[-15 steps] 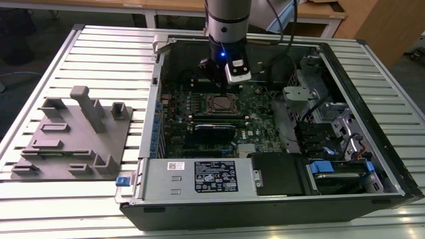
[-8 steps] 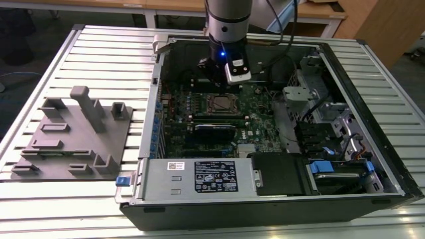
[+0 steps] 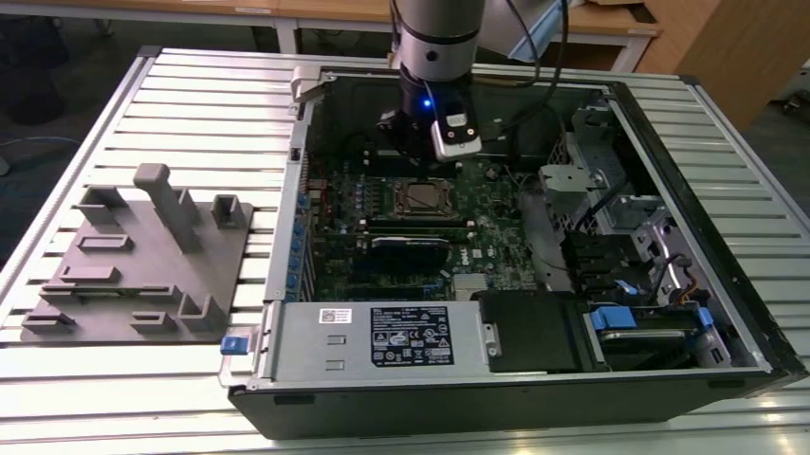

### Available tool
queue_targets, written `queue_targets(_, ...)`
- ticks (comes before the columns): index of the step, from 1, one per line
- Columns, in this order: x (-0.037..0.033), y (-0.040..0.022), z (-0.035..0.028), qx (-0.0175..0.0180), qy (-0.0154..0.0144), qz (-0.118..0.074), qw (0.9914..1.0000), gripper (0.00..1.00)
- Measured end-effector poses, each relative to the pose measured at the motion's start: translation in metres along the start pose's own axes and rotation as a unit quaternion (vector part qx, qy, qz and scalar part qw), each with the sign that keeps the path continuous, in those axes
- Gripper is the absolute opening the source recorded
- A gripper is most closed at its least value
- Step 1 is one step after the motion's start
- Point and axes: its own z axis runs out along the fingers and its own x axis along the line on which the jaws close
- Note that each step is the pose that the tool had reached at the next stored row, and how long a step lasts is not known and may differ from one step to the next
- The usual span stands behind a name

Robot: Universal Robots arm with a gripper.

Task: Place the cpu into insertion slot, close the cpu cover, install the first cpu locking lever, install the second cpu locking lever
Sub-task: 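Install the second cpu locking lever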

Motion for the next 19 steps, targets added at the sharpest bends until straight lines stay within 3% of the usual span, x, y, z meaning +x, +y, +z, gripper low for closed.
queue_targets(4, -0.0011, 0.0003, 0.0013, 0.0007, 0.0011, -0.018, 0.99983, 0.1)
queue_targets(11, -0.0023, -0.0019, 0.0019, 0.0098, 0.0, -0.038, 0.99925, 0.1)
queue_targets(12, -0.0027, -0.0032, 0.0019, 0.0102, -0.0001, -0.038, 0.99923, 0.1)
queue_targets(14, -0.0059, -0.0138, 0.0011, 0.0103, -0.0001, -0.038, 0.99921, 0.1)
queue_targets(19, -0.0083, -0.0215, 0.0006, 0.0103, -0.0001, -0.038, 0.99921, 0.1)
